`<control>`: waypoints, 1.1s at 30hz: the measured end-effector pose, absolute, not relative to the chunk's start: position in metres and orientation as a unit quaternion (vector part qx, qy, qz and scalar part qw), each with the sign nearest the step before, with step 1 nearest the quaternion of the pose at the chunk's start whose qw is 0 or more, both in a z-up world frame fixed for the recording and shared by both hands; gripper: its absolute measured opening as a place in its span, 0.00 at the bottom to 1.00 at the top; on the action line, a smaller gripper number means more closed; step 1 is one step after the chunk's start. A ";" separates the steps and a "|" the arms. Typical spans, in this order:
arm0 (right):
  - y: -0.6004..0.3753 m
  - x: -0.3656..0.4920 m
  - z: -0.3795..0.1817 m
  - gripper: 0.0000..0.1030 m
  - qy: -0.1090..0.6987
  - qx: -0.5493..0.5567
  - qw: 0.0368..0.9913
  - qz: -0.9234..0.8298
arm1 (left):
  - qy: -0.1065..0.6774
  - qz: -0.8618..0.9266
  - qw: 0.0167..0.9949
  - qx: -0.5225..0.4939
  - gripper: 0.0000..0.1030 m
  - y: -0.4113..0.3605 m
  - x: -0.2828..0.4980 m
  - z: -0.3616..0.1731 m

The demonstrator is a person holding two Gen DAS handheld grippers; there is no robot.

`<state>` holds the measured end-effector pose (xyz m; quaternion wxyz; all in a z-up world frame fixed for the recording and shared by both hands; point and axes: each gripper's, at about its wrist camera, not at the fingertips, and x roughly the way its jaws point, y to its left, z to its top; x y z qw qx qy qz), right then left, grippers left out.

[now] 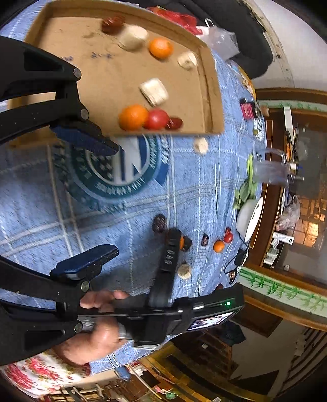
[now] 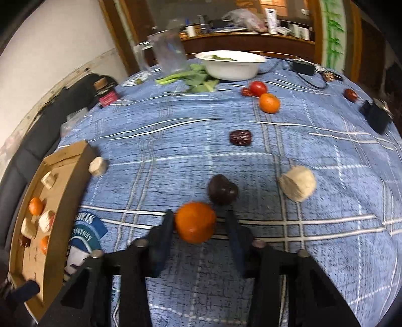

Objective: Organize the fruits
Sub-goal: 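Grasp a dark date with the left tool while the right tool grasps an orange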

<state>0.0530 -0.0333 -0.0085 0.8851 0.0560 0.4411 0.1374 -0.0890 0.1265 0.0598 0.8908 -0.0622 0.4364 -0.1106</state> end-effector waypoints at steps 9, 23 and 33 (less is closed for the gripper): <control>-0.085 0.044 -0.006 0.33 0.409 0.129 0.896 0.112 | 0.444 -0.132 0.886 -0.028 0.70 0.078 -0.046 0.042; -0.096 0.047 -0.007 0.33 0.411 0.147 0.892 0.113 | 0.432 -0.141 0.891 0.011 0.37 0.056 -0.006 0.011; -0.099 0.048 -0.011 0.33 0.416 0.156 0.890 0.102 | 0.427 -0.171 0.885 -0.068 0.25 0.078 -0.003 0.010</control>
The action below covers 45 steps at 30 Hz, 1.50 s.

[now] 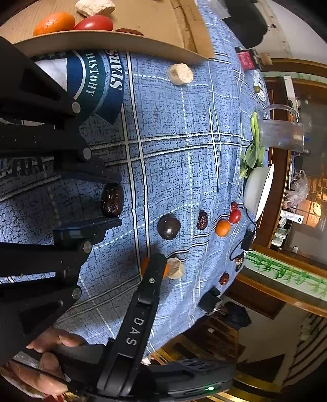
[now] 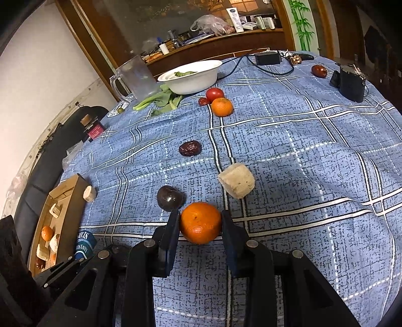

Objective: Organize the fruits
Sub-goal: 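Grasp a dark date with the left tool while the right tool grasps an orange, then carry the dark date into the box and open the left tool while the right tool carries the orange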

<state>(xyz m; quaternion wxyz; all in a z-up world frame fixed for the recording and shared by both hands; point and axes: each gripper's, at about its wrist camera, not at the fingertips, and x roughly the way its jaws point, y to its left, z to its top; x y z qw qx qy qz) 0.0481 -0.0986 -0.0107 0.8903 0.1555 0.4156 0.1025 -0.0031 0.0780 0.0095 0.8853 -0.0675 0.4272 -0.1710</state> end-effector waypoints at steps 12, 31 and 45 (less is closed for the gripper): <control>-0.098 0.019 0.003 0.33 0.377 0.163 0.907 0.093 | 0.419 -0.175 0.886 -0.093 0.25 0.086 -0.002 0.011; -0.043 -0.067 0.028 0.34 0.375 0.124 0.907 0.145 | 0.326 -0.120 0.930 -0.119 0.25 0.165 -0.097 0.076; 0.116 -0.082 0.037 0.34 0.388 0.006 0.882 0.267 | 0.361 0.042 0.918 -0.158 0.25 0.298 -0.140 0.049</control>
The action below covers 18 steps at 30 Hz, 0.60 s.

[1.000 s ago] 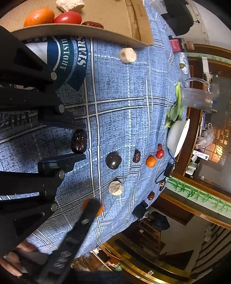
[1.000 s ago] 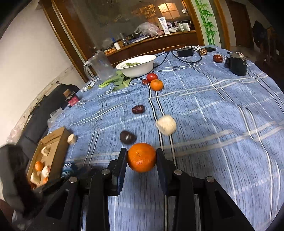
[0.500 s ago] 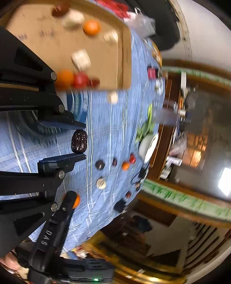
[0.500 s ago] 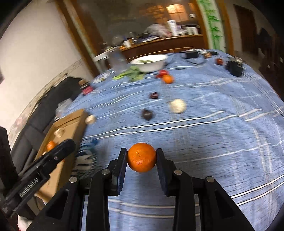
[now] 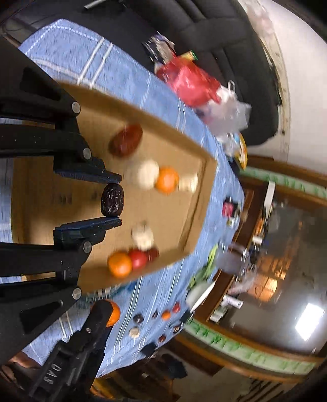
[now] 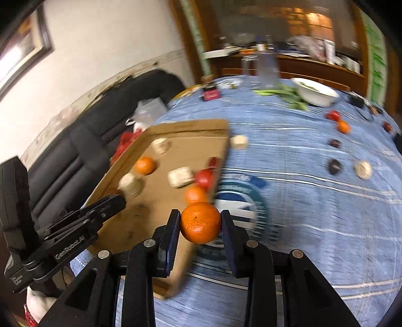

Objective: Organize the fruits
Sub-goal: 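Carry the dark date into the box and open the left tool while the right tool carries the orange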

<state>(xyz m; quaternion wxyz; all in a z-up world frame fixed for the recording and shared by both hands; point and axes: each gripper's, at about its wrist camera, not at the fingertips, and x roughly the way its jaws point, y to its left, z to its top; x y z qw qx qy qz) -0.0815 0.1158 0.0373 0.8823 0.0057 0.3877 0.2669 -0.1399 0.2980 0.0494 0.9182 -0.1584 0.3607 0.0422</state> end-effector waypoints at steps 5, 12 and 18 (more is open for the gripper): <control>0.162 -0.077 0.023 0.34 0.393 -0.044 0.873 0.284 | 0.366 0.057 0.913 -0.169 0.25 0.317 -0.140 0.040; 0.181 -0.067 0.003 0.34 0.417 -0.065 0.860 0.287 | 0.373 0.052 0.909 -0.178 0.25 0.322 -0.137 0.032; 0.185 -0.068 0.002 0.35 0.417 -0.075 0.860 0.287 | 0.366 0.047 0.909 -0.195 0.33 0.324 -0.139 0.036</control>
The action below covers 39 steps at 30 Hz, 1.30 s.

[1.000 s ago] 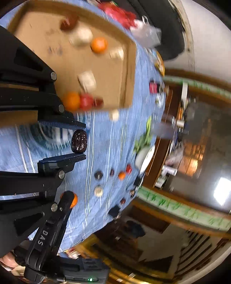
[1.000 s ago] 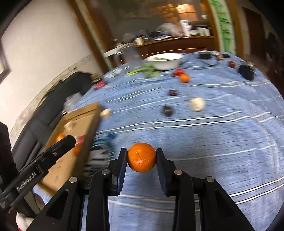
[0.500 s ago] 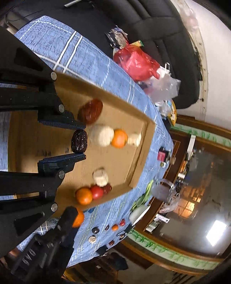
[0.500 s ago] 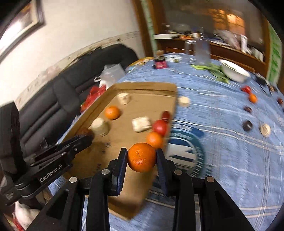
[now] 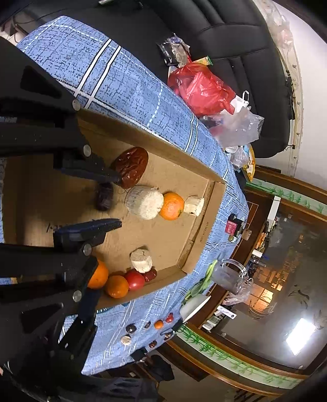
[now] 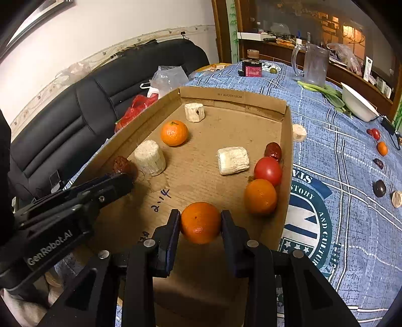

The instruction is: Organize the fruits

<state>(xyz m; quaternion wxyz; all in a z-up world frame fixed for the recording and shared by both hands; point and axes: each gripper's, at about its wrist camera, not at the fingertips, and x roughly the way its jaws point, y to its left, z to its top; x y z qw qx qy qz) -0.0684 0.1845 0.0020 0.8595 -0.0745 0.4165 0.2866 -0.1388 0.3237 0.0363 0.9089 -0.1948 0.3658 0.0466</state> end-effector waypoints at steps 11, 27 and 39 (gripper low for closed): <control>0.166 -0.082 0.015 0.35 0.402 -0.052 0.867 0.289 | 0.329 0.047 0.923 -0.195 0.54 0.317 -0.160 0.070; 0.044 -0.121 0.062 0.35 0.341 0.048 0.912 0.224 | 0.306 -0.020 0.940 -0.148 0.62 0.244 -0.187 0.122; -0.047 -0.178 0.101 0.46 0.263 0.107 0.943 0.172 | 0.310 -0.127 0.931 -0.142 0.63 0.153 -0.218 0.146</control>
